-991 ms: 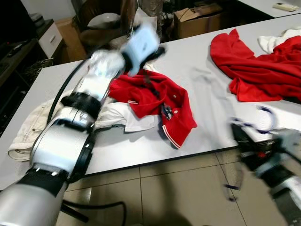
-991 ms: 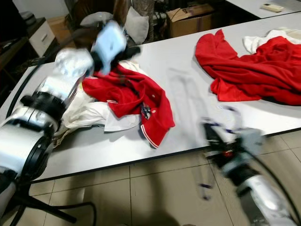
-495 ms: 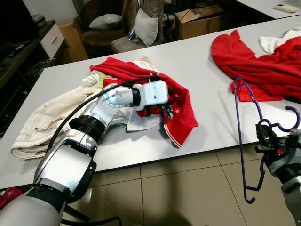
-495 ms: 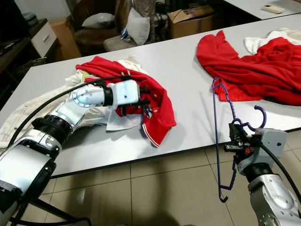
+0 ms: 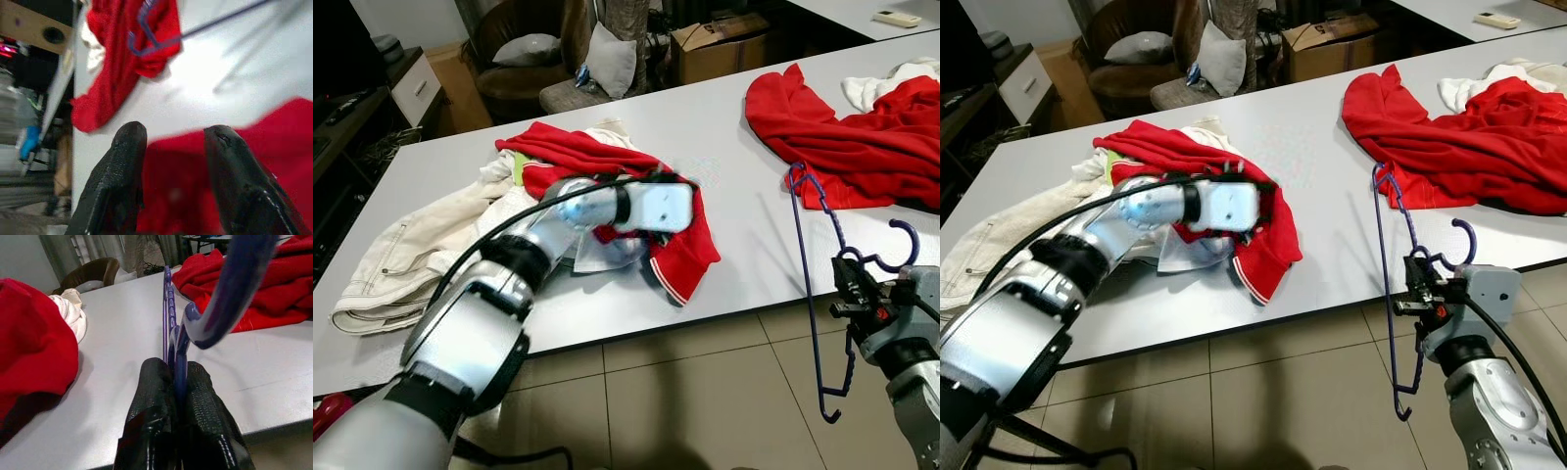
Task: Hang hanger
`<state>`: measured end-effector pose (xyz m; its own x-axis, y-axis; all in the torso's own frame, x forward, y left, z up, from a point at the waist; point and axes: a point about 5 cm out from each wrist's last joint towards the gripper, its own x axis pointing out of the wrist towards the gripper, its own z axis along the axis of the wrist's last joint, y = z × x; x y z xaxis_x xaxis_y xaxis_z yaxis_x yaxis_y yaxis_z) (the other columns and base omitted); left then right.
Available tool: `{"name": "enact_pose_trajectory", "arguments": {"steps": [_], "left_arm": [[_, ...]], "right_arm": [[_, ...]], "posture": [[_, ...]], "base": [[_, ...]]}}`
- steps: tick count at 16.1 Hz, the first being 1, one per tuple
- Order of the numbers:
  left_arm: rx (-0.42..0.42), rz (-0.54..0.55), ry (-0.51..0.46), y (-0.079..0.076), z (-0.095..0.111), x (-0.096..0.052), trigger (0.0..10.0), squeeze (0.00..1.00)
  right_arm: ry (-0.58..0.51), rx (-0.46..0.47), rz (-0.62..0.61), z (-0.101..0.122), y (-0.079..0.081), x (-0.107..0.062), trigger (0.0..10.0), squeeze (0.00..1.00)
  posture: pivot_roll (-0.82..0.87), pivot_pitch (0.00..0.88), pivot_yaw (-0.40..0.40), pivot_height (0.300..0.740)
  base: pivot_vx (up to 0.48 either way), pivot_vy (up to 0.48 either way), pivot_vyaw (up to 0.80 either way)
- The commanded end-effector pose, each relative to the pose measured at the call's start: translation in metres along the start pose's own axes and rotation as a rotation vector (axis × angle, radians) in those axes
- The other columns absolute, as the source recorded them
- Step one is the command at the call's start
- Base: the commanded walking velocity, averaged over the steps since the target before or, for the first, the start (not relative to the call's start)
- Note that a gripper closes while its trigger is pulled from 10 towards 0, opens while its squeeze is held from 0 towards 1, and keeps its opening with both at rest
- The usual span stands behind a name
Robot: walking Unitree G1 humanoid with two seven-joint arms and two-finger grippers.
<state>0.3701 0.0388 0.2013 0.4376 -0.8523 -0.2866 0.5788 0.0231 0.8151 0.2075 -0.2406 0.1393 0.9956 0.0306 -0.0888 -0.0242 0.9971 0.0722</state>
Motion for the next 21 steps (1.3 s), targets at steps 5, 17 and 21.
{"name": "enact_pose_trajectory", "arguments": {"steps": [5,17,21], "left_arm": [[0.12,-0.066,0.146,-0.008,-0.006,0.013,10.0,0.0],[0.114,-0.235,0.367,-0.029,-0.032,0.009,4.3,0.0],[0.09,-0.263,0.368,-0.033,-0.033,0.009,0.0,0.0]], "right_arm": [[0.02,-0.007,0.029,-0.002,0.005,0.004,10.0,0.0],[0.018,-0.017,0.025,-0.001,0.005,0.004,10.0,0.0],[0.016,-0.016,0.025,-0.001,0.005,0.005,10.0,0.0]], "posture": [[-0.26,0.0,0.198,0.74],[-0.27,0.0,0.196,0.74],[-0.27,0.0,0.198,0.74]], "base": [[0.0,0.0,0.0],[0.0,0.0,0.0],[0.0,0.0,0.0]]}}
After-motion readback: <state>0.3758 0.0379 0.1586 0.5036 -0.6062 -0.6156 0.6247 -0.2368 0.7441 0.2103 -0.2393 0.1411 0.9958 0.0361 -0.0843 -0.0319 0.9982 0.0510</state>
